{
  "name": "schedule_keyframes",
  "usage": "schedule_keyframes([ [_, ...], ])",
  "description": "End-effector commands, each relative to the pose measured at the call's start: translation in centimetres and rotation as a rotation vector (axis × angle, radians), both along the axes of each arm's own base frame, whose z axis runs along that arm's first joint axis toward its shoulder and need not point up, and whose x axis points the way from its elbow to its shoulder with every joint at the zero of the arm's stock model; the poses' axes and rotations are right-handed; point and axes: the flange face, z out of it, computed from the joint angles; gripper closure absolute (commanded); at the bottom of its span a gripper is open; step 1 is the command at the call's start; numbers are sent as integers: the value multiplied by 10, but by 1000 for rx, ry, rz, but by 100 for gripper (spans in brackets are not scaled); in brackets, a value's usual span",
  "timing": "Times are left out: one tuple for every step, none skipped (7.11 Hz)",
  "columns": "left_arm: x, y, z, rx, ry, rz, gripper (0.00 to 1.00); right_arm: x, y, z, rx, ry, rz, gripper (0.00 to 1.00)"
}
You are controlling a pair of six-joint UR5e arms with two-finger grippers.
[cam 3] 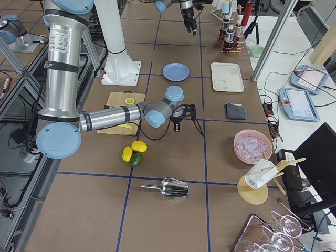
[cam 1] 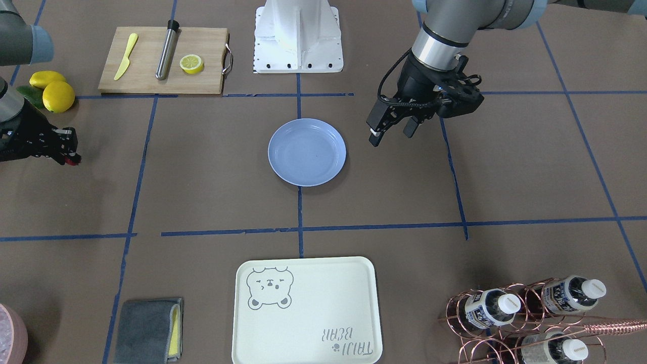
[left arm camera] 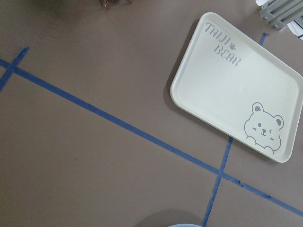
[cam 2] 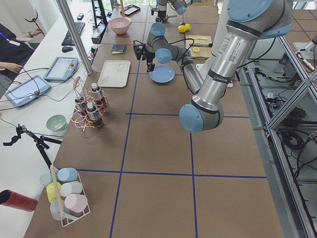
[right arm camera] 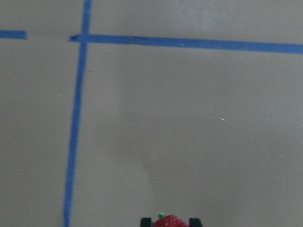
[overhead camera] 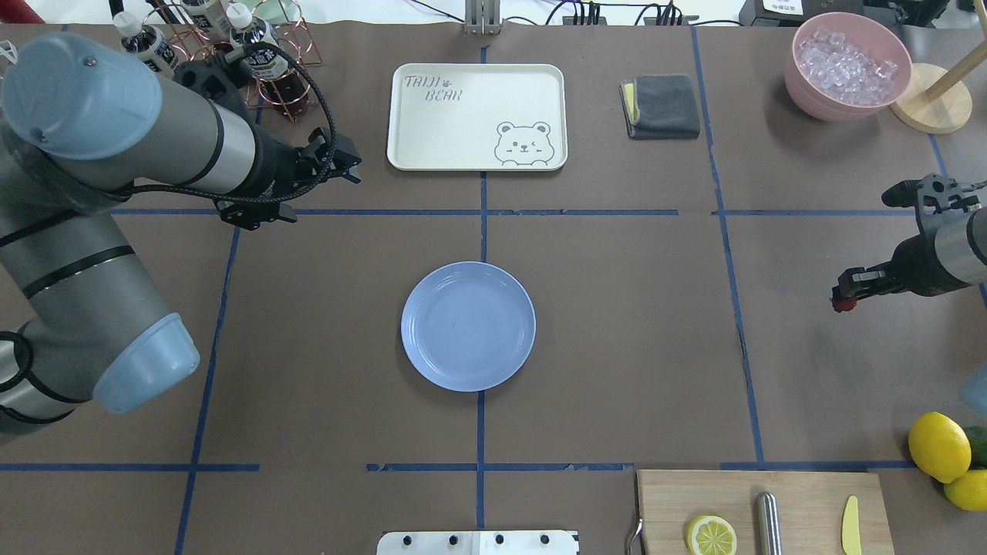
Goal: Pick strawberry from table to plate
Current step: 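Carry the strawberry with the right gripper over the plate while the left arm withdraws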
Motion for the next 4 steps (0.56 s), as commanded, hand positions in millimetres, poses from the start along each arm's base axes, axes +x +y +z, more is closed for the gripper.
schedule_keyframes([
  [-23,-17,13,108,-120,62,0,-26,-42,-119,-5,-17,1,100],
  [-43,-28,18,179,-152,105,0,-54,-59,-177,-41,-15,-5,100],
  [-69,-37,36,187,-163,148,0,-98,-55,-237,-103,-31,3,100],
  [-90,-44,56,233,-210,181,0,-138,-41,-273,-127,-41,22,100],
])
